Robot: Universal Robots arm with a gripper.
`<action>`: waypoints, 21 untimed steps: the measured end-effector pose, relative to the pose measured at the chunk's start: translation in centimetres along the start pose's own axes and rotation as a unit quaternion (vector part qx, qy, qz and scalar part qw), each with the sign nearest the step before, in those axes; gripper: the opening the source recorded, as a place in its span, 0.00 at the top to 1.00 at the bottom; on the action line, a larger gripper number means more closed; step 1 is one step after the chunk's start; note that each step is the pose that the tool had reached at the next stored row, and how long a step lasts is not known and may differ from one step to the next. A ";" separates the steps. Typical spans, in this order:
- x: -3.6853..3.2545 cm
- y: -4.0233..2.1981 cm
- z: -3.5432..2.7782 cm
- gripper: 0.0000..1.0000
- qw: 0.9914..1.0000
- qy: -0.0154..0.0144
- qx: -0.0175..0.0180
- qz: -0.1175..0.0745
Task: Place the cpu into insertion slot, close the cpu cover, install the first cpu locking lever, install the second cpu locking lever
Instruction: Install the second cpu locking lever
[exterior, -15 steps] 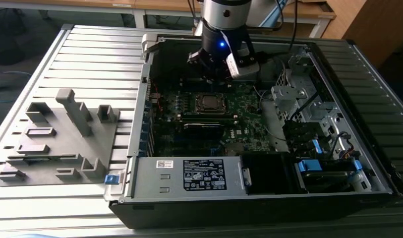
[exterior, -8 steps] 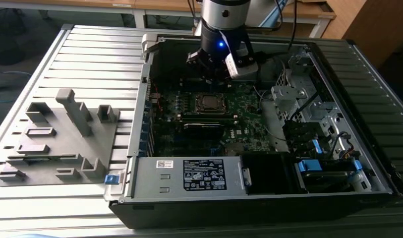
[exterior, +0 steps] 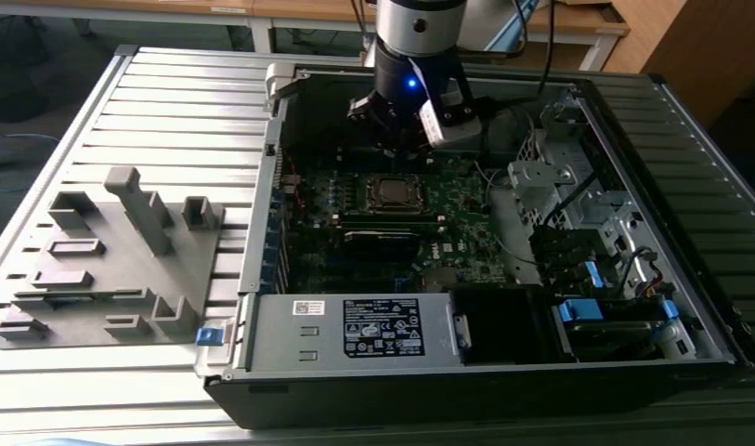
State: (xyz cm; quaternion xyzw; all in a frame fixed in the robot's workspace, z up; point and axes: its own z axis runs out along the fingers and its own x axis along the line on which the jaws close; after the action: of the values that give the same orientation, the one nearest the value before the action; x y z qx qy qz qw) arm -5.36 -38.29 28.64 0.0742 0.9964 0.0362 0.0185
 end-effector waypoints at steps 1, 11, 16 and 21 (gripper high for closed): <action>0.03 0.00 0.00 0.89 1.000 0.000 0.000 0.000; 0.31 -0.05 0.02 0.89 1.000 0.000 0.000 0.000; 0.44 -0.07 0.03 0.89 1.000 0.000 0.000 0.000; 0.58 -0.09 0.05 0.89 1.000 0.000 0.000 0.000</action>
State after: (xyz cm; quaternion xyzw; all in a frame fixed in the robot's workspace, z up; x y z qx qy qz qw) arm -5.95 -38.29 28.57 0.0742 0.9964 0.0362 0.0186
